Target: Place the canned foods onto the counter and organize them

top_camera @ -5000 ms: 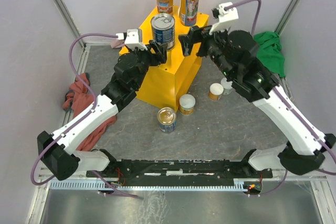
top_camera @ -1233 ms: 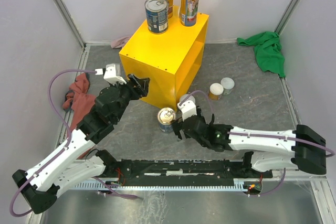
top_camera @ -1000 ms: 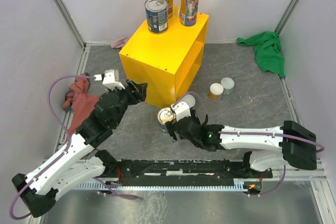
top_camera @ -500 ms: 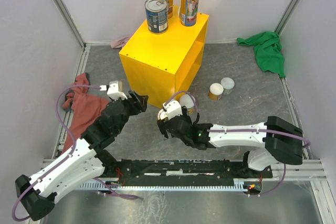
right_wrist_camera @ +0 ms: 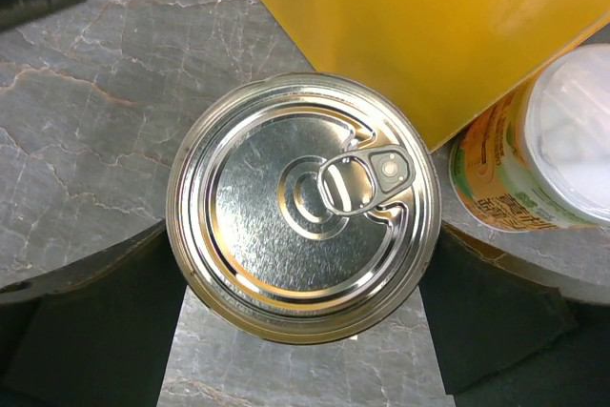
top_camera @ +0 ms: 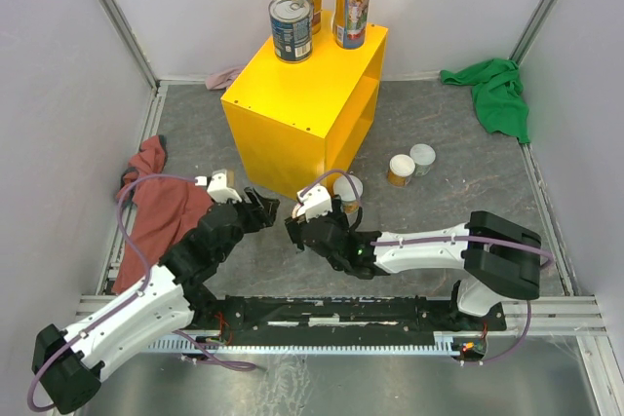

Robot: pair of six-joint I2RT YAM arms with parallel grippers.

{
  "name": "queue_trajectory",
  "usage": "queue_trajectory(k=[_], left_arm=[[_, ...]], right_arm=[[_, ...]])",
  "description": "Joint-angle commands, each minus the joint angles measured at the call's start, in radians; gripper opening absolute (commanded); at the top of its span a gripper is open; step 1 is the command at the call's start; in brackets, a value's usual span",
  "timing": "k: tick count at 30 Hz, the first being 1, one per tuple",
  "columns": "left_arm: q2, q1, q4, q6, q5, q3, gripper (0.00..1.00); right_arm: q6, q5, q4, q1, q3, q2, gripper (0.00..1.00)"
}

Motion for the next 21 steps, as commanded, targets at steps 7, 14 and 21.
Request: queue_trajectory(k=[7, 14, 21], left_arm=[[-0.049, -0.006, 0.050, -0.054, 0.018, -0.018, 0.73], [-0.072, -0.005, 0.037, -0.065, 0.017, -0.035, 0.73], [-0.088, -0.005, 0.018, -0.070, 0.012, -0.046, 0.73]], right_arm=[[-0.011, 0.039, 0.184, 0.006, -0.019, 0.022, 0.80], [0.014, 0.026, 0.214, 0.007, -0.062, 0.011, 0.57], [-0.004, 0.021, 0.219, 0.029, -0.083, -0.010, 0.52]])
